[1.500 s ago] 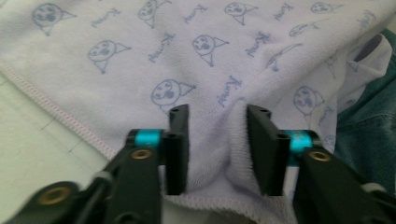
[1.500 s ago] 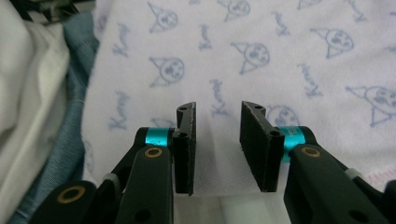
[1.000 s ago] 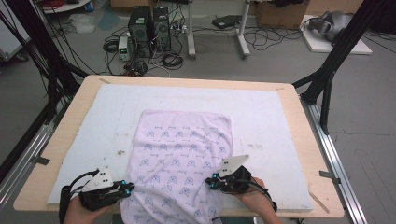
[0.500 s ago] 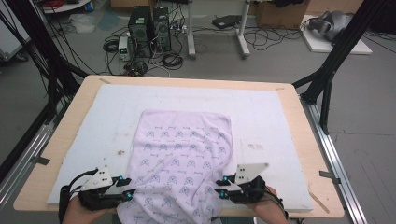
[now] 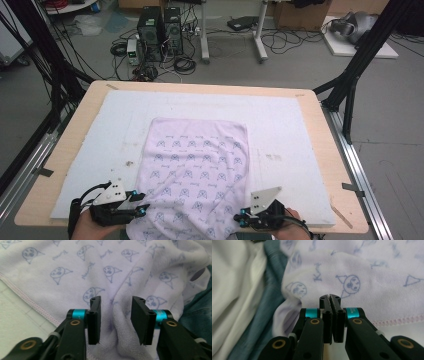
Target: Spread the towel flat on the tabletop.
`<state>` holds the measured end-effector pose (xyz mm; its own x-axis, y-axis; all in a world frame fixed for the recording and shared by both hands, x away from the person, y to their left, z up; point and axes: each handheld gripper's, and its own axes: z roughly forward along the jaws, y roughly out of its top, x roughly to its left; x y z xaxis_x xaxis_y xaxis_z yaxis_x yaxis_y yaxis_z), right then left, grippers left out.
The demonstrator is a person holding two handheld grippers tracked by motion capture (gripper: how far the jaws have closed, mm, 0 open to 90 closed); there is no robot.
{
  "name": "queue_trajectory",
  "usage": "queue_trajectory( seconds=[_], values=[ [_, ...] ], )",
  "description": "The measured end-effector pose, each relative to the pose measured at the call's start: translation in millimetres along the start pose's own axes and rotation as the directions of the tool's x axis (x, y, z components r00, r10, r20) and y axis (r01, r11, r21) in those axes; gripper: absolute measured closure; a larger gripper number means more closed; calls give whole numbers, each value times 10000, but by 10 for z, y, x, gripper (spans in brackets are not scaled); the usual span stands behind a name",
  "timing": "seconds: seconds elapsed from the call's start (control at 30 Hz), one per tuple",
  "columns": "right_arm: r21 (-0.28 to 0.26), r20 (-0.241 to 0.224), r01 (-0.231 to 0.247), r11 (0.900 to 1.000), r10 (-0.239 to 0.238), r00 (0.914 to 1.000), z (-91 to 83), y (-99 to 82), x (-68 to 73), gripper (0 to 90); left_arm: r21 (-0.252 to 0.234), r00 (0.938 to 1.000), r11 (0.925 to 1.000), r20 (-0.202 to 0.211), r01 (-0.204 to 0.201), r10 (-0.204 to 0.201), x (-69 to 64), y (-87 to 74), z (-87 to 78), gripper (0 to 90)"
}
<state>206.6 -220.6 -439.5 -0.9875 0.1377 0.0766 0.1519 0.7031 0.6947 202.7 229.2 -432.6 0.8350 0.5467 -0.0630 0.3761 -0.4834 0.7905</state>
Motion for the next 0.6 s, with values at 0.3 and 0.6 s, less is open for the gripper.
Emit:
queue_trajectory(
  seconds=[0.3,0.6],
  values=[
    [-1072,187,-527,9928,550,9983,-264,8,-104,691,-92,9999,9999,-114,107,-108,25,27,-39,488],
    [-984,806,-853,9915,934,9924,-1,57,-290,645,561,9999,9983,-94,-134,140,82,-75,66,762]
  ],
)
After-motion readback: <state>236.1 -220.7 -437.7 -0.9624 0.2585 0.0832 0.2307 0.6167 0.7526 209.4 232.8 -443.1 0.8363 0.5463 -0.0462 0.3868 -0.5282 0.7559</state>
